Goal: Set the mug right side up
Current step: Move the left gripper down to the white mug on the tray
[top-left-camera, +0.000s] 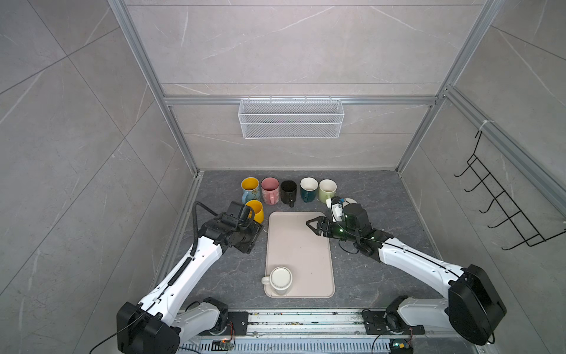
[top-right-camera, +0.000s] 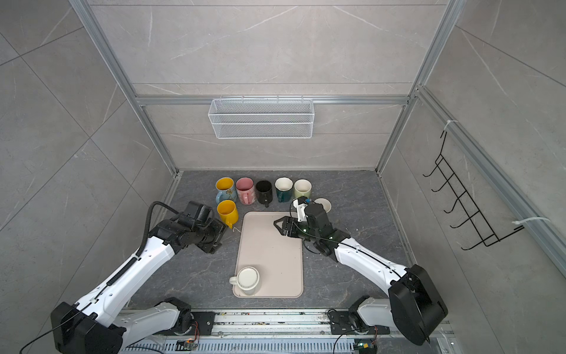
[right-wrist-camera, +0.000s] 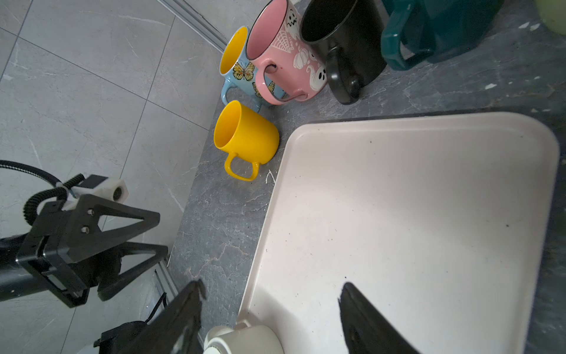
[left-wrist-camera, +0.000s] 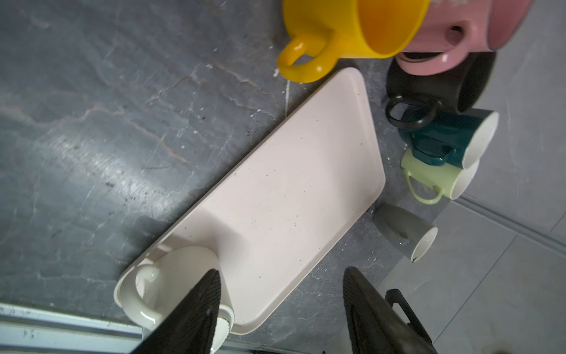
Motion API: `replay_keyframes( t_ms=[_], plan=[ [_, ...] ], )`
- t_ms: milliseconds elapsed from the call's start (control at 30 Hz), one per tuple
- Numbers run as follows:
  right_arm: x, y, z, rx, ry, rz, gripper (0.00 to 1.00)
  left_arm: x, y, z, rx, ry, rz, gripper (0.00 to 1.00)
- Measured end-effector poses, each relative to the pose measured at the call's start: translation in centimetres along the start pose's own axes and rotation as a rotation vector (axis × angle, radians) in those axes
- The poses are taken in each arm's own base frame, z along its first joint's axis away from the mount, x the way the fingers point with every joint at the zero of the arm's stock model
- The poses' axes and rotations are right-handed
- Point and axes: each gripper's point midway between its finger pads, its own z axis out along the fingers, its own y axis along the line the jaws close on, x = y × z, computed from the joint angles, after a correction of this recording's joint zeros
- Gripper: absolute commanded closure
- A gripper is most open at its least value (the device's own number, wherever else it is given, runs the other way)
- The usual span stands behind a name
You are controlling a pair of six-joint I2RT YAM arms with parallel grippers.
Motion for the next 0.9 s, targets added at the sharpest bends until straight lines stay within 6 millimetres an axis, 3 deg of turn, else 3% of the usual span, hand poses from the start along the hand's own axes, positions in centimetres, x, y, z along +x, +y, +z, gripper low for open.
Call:
replay_keyframes(
  t_ms=[267, 533, 733, 900],
  plan=[
    [-0.1, 0.0, 0.0, -0.002, -0.006, 0.013, 0.27, 1.5, 5.1, 1.1, -0.184, 0.064, -0.251, 0.34],
    [0.3, -0.6, 0.7, 0.011, 0.01, 0.031, 0.27, 3.2, 7.1, 1.0, -0.293, 0.103, -0.306, 0.36],
    [0.4, -0.9, 1.0, 0.016, 0.015, 0.038, 0.27, 4.8, 9.4, 2.7, -0.409, 0.136, -0.333, 0.37],
    [0.4, -0.9, 1.0, 0.015, 0.013, 0.037, 0.27, 5.9, 10.0, 4.1, -0.448, 0.17, -0.344, 0.38]
  ],
)
